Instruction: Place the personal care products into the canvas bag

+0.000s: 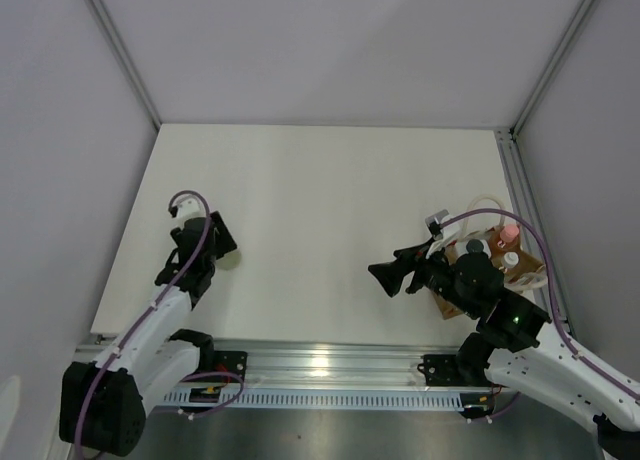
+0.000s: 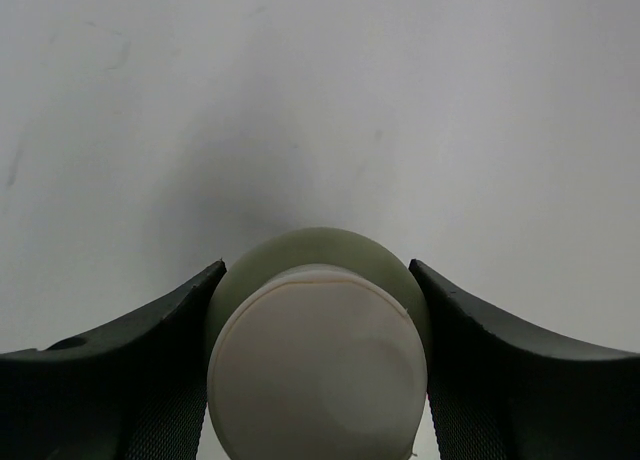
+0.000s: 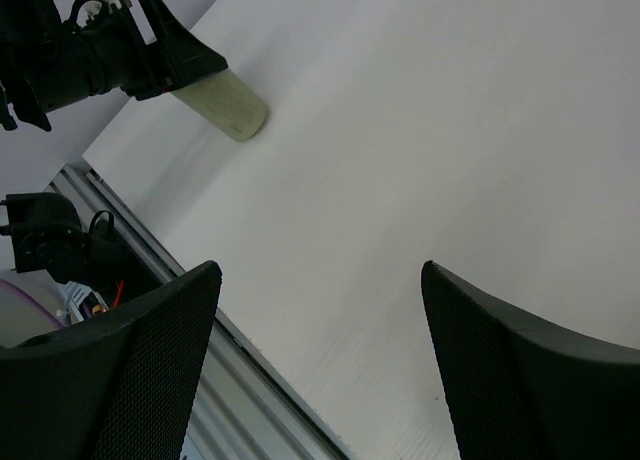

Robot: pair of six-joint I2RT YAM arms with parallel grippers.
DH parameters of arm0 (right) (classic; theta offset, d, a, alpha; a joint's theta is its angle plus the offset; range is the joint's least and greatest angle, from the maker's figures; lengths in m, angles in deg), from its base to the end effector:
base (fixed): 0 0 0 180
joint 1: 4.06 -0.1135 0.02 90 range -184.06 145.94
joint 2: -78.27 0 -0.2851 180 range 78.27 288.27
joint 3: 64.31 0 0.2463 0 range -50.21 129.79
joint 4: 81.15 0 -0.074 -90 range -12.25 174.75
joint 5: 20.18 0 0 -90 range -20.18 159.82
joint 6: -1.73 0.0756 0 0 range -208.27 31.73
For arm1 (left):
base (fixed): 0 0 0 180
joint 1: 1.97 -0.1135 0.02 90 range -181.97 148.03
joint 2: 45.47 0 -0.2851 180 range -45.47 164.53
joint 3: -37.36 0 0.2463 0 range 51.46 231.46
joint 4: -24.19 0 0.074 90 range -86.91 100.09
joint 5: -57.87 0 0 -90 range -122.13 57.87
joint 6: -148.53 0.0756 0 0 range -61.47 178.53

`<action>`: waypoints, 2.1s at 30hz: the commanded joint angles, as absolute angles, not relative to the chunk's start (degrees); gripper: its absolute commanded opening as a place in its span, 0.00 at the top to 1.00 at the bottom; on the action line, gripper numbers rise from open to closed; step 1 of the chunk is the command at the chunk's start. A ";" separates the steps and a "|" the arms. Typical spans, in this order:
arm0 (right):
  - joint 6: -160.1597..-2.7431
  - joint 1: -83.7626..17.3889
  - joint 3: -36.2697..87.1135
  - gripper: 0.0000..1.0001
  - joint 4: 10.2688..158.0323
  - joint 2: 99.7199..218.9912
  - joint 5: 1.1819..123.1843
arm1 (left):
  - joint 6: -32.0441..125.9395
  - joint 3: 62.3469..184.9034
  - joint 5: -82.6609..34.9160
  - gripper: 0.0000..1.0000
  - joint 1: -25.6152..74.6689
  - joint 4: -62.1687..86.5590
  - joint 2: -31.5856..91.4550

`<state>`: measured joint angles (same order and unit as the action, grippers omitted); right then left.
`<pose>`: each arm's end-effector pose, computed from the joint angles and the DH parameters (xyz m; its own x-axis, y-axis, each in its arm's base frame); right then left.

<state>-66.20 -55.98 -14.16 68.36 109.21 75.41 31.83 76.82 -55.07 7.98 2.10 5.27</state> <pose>0.1010 0.1170 0.3119 -0.3840 0.1162 -0.9160 -0.6261 0.6964 0.3508 0.2031 -0.0057 0.2071 -0.4114 -0.3479 -0.8424 -0.3877 0.9033 -0.1837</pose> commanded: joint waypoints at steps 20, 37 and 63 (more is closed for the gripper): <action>-69.19 -56.27 -13.56 0.12 69.10 111.06 80.63 | 35.77 89.86 -63.77 0.30 63.22 6.31 23.08; -71.66 -56.27 -7.77 0.06 70.33 119.83 73.53 | 39.01 103.30 -60.68 0.01 66.76 -4.22 7.01; -77.10 -73.67 -8.02 0.00 99.24 153.86 88.19 | 29.17 87.23 -74.85 0.01 50.59 -5.20 -12.42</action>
